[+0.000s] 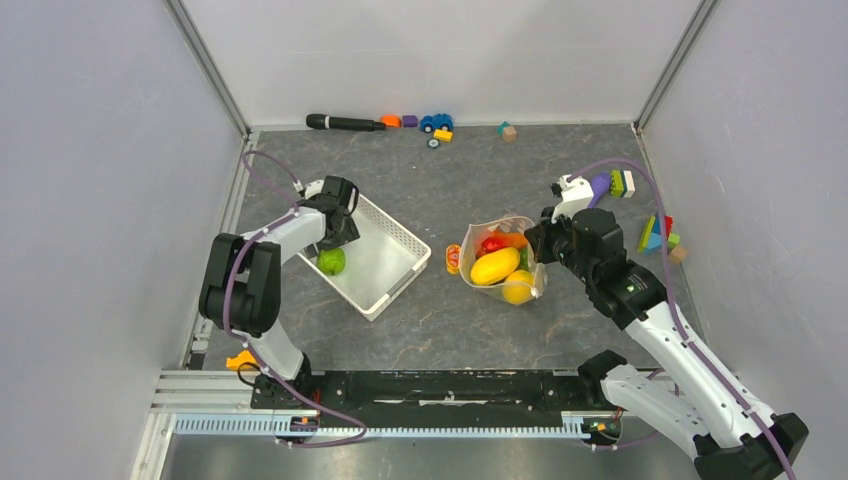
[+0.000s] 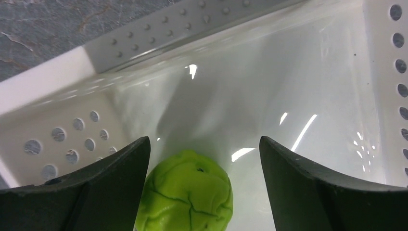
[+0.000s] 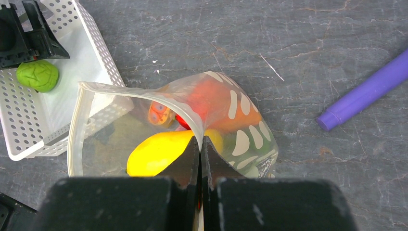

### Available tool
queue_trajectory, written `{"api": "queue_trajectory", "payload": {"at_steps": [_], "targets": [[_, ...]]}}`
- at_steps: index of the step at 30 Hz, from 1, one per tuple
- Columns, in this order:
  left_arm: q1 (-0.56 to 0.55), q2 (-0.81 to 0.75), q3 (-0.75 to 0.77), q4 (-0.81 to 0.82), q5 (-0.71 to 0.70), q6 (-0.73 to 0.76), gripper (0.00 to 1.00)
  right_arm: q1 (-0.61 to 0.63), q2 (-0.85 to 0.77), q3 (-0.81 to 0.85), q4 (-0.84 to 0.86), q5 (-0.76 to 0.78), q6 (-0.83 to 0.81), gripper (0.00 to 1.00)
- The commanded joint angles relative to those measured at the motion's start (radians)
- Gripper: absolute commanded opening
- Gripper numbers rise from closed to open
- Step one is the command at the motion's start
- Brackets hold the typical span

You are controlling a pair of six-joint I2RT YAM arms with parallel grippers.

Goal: Place the food in the zip-top bag and seal the zipper
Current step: Pick up the fake fruit from the bin.

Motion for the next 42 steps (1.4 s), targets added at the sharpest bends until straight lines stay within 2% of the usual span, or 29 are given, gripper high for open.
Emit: {"api": "queue_trajectory", "payload": {"at_steps": [1,9,25,29,37,42], "targets": [[0.003,0.018,-0.002,0.031,0.029,-0.050,0.84,0.004,-0.005,0.004,0.041,0.019,-0.008,0.00],[0.002,0.019,-0.006,0.036,0.082,-0.050,0.78,0.004,0.003,0.004,0.041,0.014,-0.009,0.00],[-0.010,-0.062,-0.064,-0.015,0.211,-0.002,0.77,0.004,0.009,0.005,0.041,0.018,-0.008,0.00],[-0.025,-0.080,-0.075,-0.014,0.223,0.005,0.70,0.004,0.009,0.004,0.041,0.021,-0.009,0.00],[-0.058,-0.118,-0.068,-0.015,0.250,0.003,0.43,0.004,0.006,0.002,0.042,0.032,-0.007,0.00],[-0.060,-0.196,-0.059,-0.017,0.249,-0.008,0.37,0.004,0.004,0.001,0.041,0.037,-0.006,0.00]]}}
